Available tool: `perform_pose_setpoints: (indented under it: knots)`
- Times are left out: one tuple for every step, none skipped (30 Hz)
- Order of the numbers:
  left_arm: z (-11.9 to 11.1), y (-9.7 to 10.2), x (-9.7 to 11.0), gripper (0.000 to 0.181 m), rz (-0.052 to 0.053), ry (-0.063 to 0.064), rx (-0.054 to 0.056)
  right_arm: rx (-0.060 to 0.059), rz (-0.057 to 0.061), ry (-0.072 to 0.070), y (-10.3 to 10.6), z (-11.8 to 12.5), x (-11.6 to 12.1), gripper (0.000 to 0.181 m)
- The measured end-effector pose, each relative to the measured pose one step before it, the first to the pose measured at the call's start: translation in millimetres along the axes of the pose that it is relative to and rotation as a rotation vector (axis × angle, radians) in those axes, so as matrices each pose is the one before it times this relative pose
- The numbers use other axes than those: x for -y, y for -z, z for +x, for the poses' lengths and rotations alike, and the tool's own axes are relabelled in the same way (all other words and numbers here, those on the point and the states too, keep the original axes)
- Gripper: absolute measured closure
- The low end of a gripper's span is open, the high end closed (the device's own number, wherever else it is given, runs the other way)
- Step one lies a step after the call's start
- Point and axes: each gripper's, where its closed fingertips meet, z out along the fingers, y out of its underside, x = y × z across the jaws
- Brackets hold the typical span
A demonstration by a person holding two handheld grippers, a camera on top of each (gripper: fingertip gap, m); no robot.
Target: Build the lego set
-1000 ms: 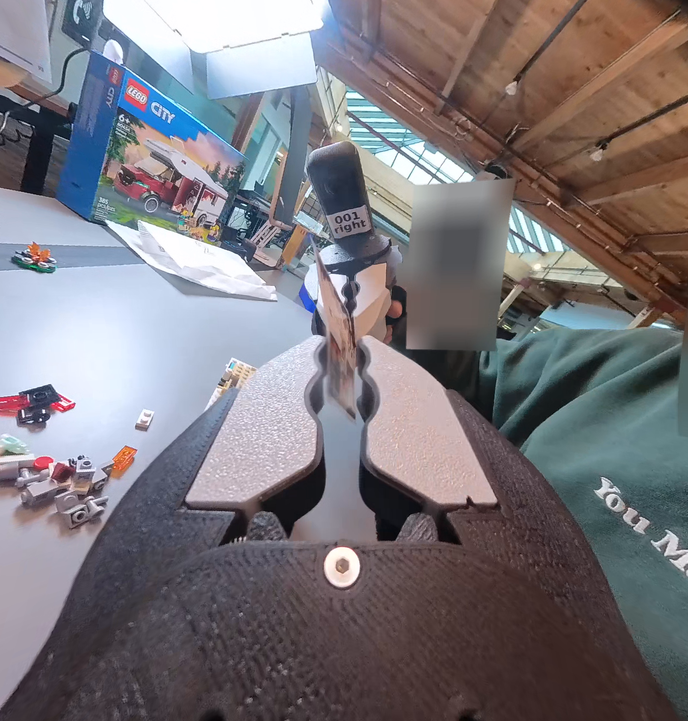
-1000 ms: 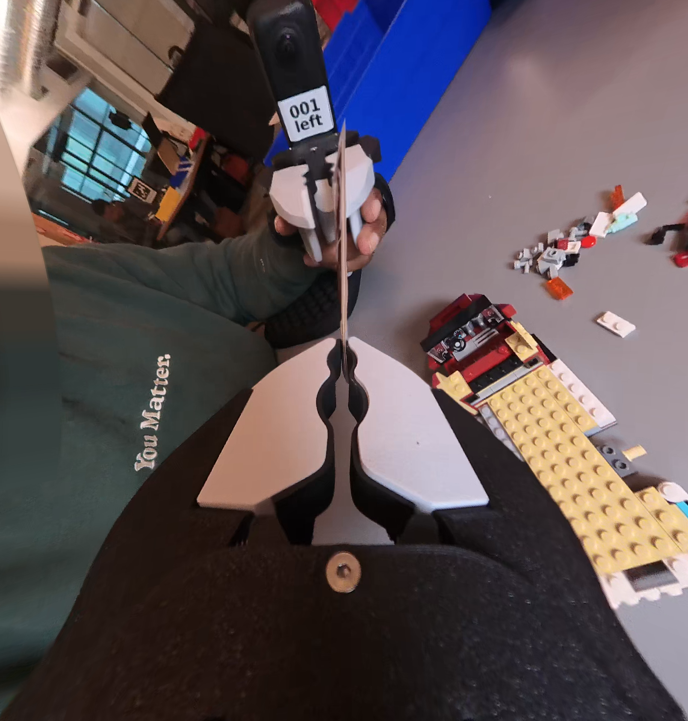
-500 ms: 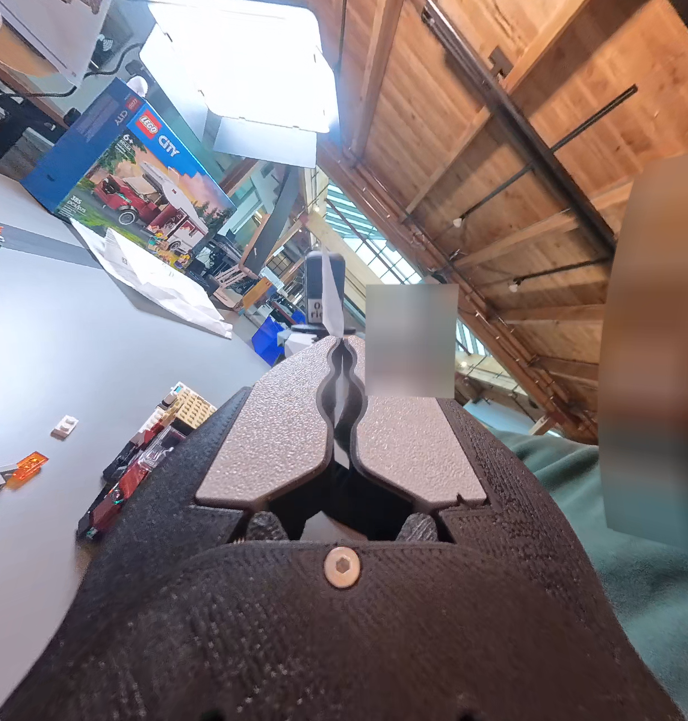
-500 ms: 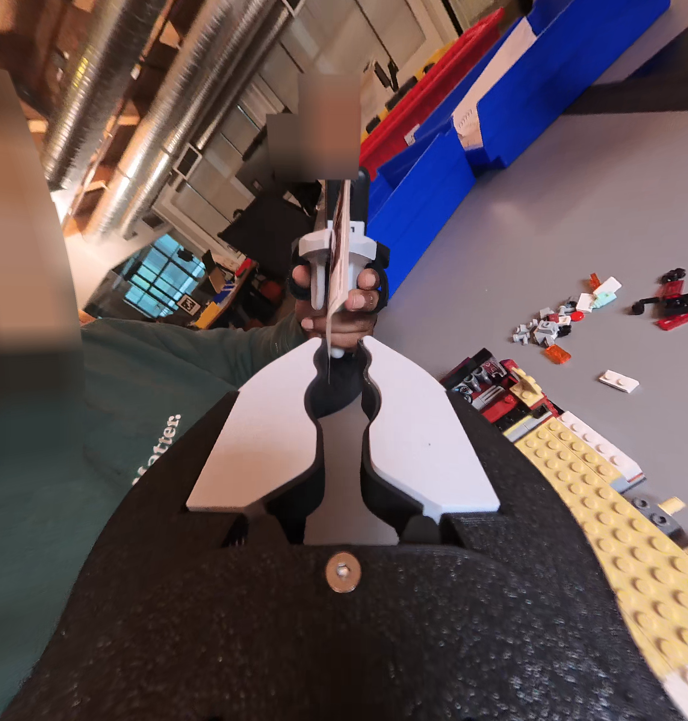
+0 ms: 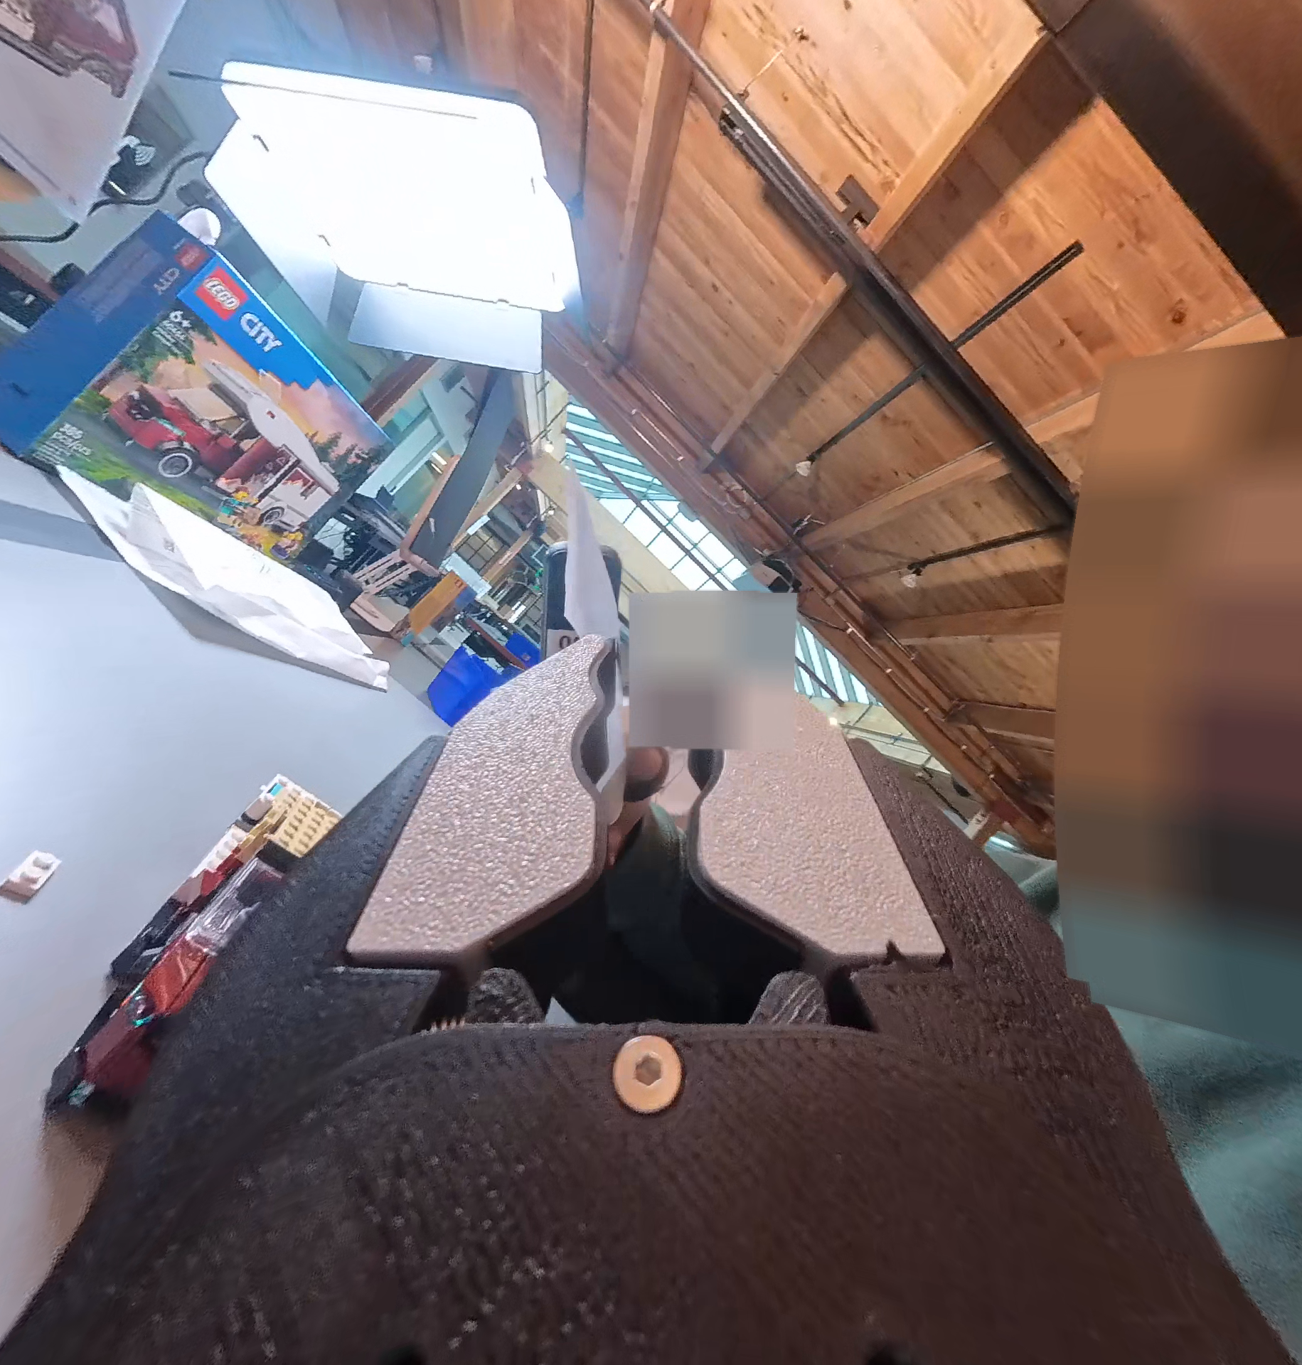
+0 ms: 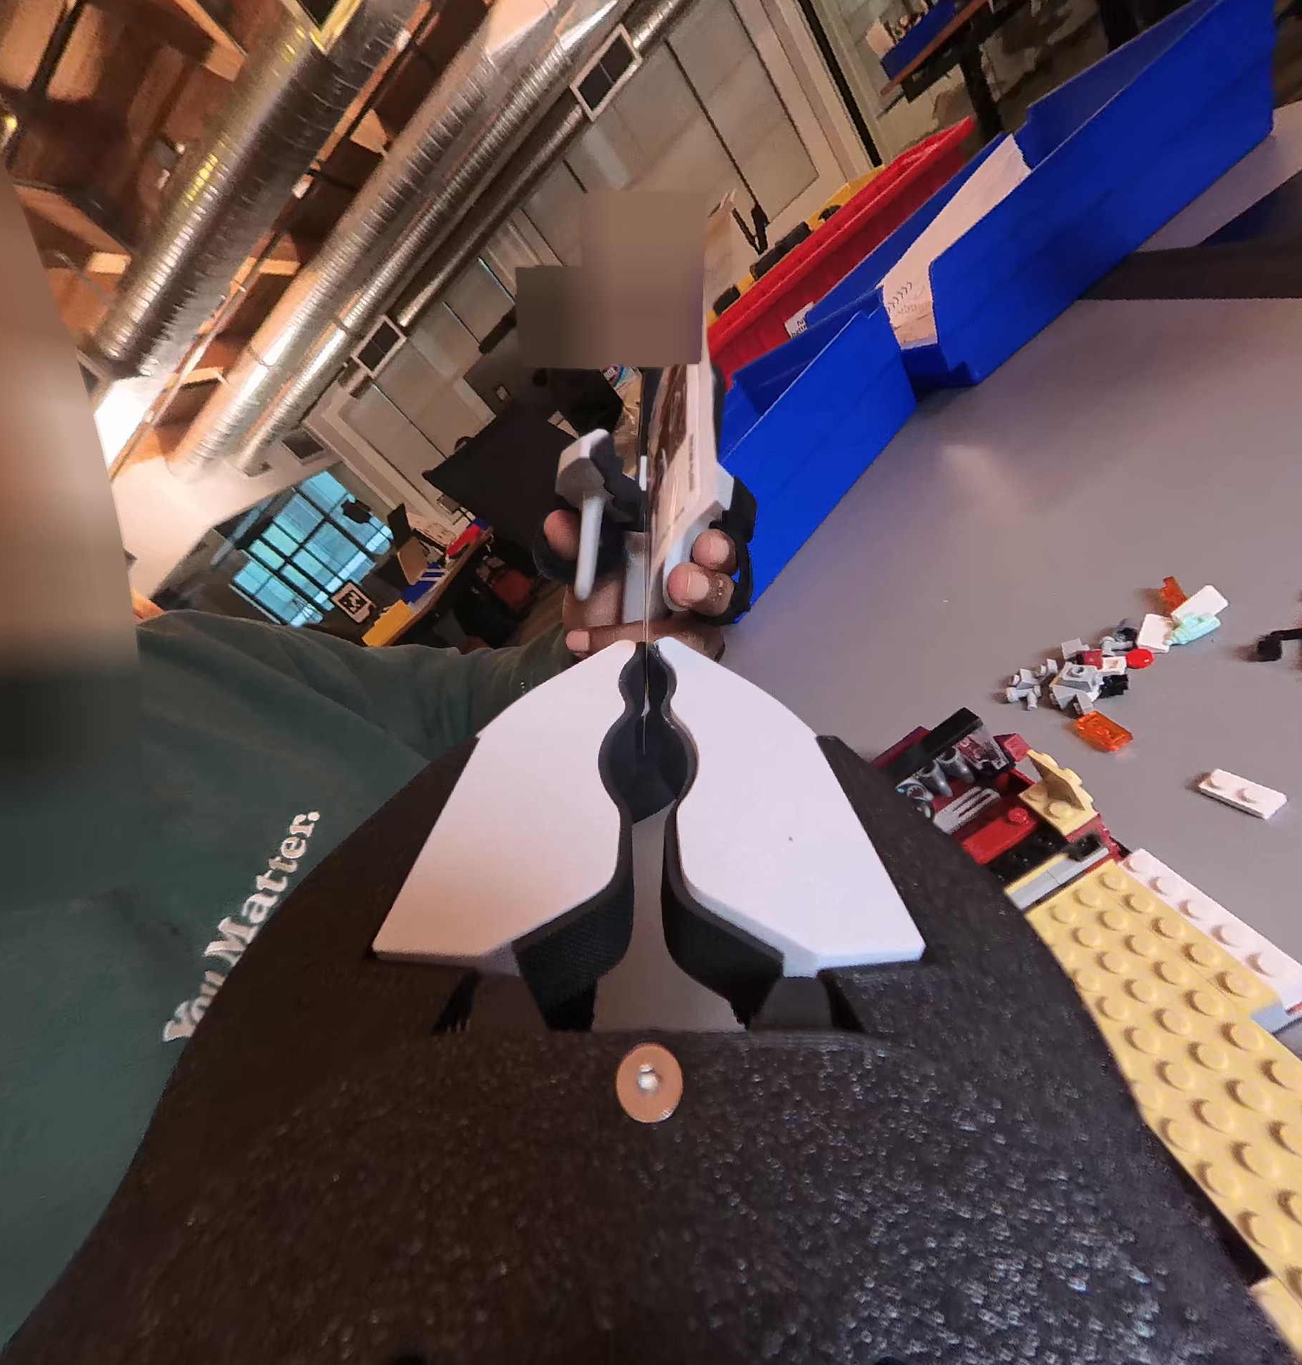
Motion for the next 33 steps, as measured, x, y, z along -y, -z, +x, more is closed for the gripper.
perform_pose_setpoints:
  knots:
    - [0.49, 0.03, 0.28, 0.163, 0.0029, -0.0012, -0.0025, 0.0092, -0.0013, -0.0122, 0.9, -0.64, -0.78, 0.181]
    - [-0.26, 0.26, 0.21, 0.163, 0.0023, -0.0006, 0.0011, 0.0075, -0.0023, -0.0112, 0.59, -0.36, -1.05, 0.181]
    - [0.32, 0.28, 0.18, 0.163, -0.0002, 0.0039, -0.006, 0.006, -0.0024, -0.0066, 0.3, -0.33, -1.23, 0.181]
    - [0.98, 0.12, 0.3, 0.163, -0.0003, 0.0071, -0.01, 0.0047, -0.0035, -0.0037, -0.03, -0.28, -1.14, 0.181]
    - [0.46, 0.24, 0.4, 0.163, -0.0003, 0.0038, -0.0054, 0.004, -0.0068, -0.0041, -0.19, -0.13, -1.5, 0.181]
    - [0.09, 0.25, 0.37, 0.163, -0.0011, -0.0007, -0.0011, 0.0048, -0.0065, -0.0047, -0.41, -0.19, -1.25, 0.181]
    - [-0.31, 0.31, 0.21, 0.164, -0.0013, -0.0025, 0.0021, 0.0066, -0.0032, -0.0044, -0.45, -0.61, -0.73, 0.181]
    - [-0.38, 0.14, -0.1, 0.166, -0.0035, -0.0018, 0.0025, 0.007, -0.0032, -0.0049, -0.35, -0.62, -0.65, 0.181]
    - [-0.49, -0.17, -1.0, 0.168, -0.008, 0.0011, 0.0011, 0.0037, -0.0059, -0.0047, -0.44, -0.08, -0.93, 0.181]
    - [-1.04, -0.28, -1.65, 0.17, -0.0116, -0.0013, 0.0045, 0.0002, -0.0078, -0.0023, -0.53, 0.27, -1.43, 0.181]
    - [-1.81, -0.37, -2.57, 0.172, -0.0156, -0.0101, 0.0109, -0.0015, -0.0074, 0.0005, -0.47, 0.33, -1.3, 0.181]
    - [-2.69, -0.69, -3.61, 0.175, -0.0227, -0.0184, 0.0192, -0.0015, -0.0066, 0.002, -0.34, 0.15, -1.18, 0.181]
    - [-2.85, -0.72, -4.59, 0.177, -0.0307, -0.0256, 0.0222, -0.0005, -0.0049, 0.0021, -0.27, -0.19, -0.73, 0.181]
    - [-1.73, -1.01, -4.71, 0.179, -0.0319, -0.0313, 0.0171, 0.0005, -0.0039, 0.0013, 0.06, -0.38, -0.33, 0.181]
    - [-1.58, -0.78, -3.4, 0.181, -0.0233, -0.0323, 0.0195, -0.0002, -0.0052, 0.0015, 0.37, -0.34, -0.3, 0.181]
    - [-1.74, -0.34, -1.85, 0.181, -0.0161, -0.0268, 0.0215, -0.0031, -0.0063, 0.0037, 0.64, -0.1, -0.28, 0.181]
    - [-0.95, -0.07, -1.29, 0.181, -0.0149, -0.0199, 0.0138, -0.0047, -0.0029, 0.0065, 1.0, -0.06, 0.2, 0.181]
    - [-0.34, -0.13, -1.24, 0.181, -0.0154, -0.0146, 0.0058, -0.0041, 0.0005, 0.006, 1.37, -0.17, 0.76, 0.181]
    - [-0.36, -0.15, -1.36, 0.181, -0.0123, -0.01, 0.0043, -0.0046, 0.0022, 0.0031, 1.58, -0.02, 1.22, 0.181]
    - [-0.64, -0.37, -1.58, 0.181, -0.0122, -0.0134, 0.0065, -0.0055, 0.0012, 0.0024, 1.66, 0.28, 1.16, 0.181]
    - [-0.13, -0.68, -2.25, 0.181, -0.0145, -0.0202, 0.0042, -0.0043, 0.0004, 0.0037, 1.62, 0.17, 1.15, 0.181]
    - [-0.03, -1.1, -2.61, 0.18, -0.0162, -0.0196, 0.0057, -0.0023, -0.0002, 0.0029, 1.45, -0.17, 0.8, 0.181]
    - [0.21, -1.49, -3.21, 0.178, -0.0176, -0.0172, 0.0039, -0.0022, -0.0028, 0.0006, 1.13, 0.0, 0.25, 0.181]
    - [0.95, -1.66, -3.56, 0.178, -0.0187, -0.0126, -0.0009, -0.0012, -0.0044, 0.0004, 0.73, -0.14, -0.21, 0.181]
    - [1.34, -1.61, -3.09, 0.179, -0.0157, -0.0089, -0.004, -0.0003, -0.0041, 0.0004, 0.4, -0.06, -0.39, 0.181]
    - [0.98, -1.26, -2.0, 0.181, -0.0087, -0.0075, -0.0011, -0.0016, -0.0036, -0.0005, 0.25, 0.24, -0.54, 0.181]
    - [-0.02, -0.54, -0.87, 0.181, -0.0035, -0.0025, 0.0035, -0.0023, -0.0024, -0.0018, 0.26, 0.57, -0.5, 0.181]
    - [0.49, -0.13, -0.31, 0.181, -0.003, 0.0048, -0.003, -0.0058, 0.0049, -0.0016, 0.67, 1.06, 0.66, 0.181]
    - [-0.09, -0.25, 0.04, 0.181, -0.0007, 0.0144, -0.0012, -0.0162, 0.0152, -0.0005, 0.89, 2.39, 2.38, 0.181]
    - [-1.13, 0.05, 2.15, 0.181, 0.0178, 0.0201, 0.0087, -0.033, 0.0316, 0.0077, 1.65, 3.99, 5.02, 0.18]
    - [-1.84, 0.94, 4.27, 0.181, 0.0356, 0.0268, 0.0128, -0.0563, 0.0501, 0.029, 2.85, 5.86, 8.13, 0.173]
    - [-2.18, 1.6, 4.66, 0.181, 0.0337, 0.032, 0.0116, -0.0769, 0.0536, 0.0616, 4.01, 6.17, 9.8, 0.166]
    - [-3.21, 1.88, 4.42, 0.181, 0.0295, 0.0304, 0.0151, -0.0862, 0.0369, 0.1032, 4.18, 4.37, 8.66, 0.16]
